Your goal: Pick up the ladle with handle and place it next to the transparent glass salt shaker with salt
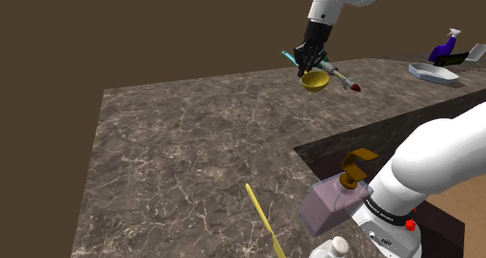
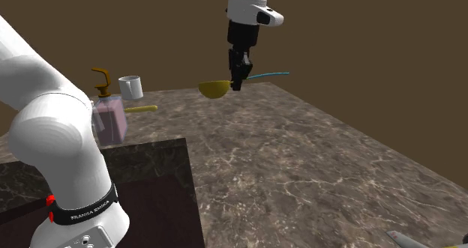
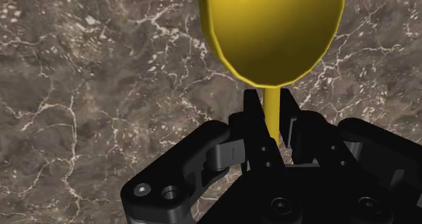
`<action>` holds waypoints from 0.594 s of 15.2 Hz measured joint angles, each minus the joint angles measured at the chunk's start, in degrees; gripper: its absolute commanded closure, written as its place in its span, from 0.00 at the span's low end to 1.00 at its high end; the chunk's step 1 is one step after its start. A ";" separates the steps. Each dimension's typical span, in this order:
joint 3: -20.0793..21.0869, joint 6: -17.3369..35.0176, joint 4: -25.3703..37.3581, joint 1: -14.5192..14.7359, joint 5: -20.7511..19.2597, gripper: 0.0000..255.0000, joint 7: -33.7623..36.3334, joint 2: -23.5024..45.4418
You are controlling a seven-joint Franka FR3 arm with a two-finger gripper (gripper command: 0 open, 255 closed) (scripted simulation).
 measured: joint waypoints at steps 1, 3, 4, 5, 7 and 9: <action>1.08 -0.15 -1.50 0.45 0.34 1.00 1.46 -1.85; 2.85 -0.10 -4.14 1.22 1.10 1.00 3.73 -4.79; 3.72 0.13 -5.28 1.63 1.53 1.00 4.80 -5.86; 4.79 0.21 -5.72 2.20 2.13 1.00 6.13 -6.43; 6.69 0.16 -8.69 3.11 3.18 1.00 8.45 -9.84; 8.82 0.24 -9.95 4.26 4.54 1.00 11.02 -11.50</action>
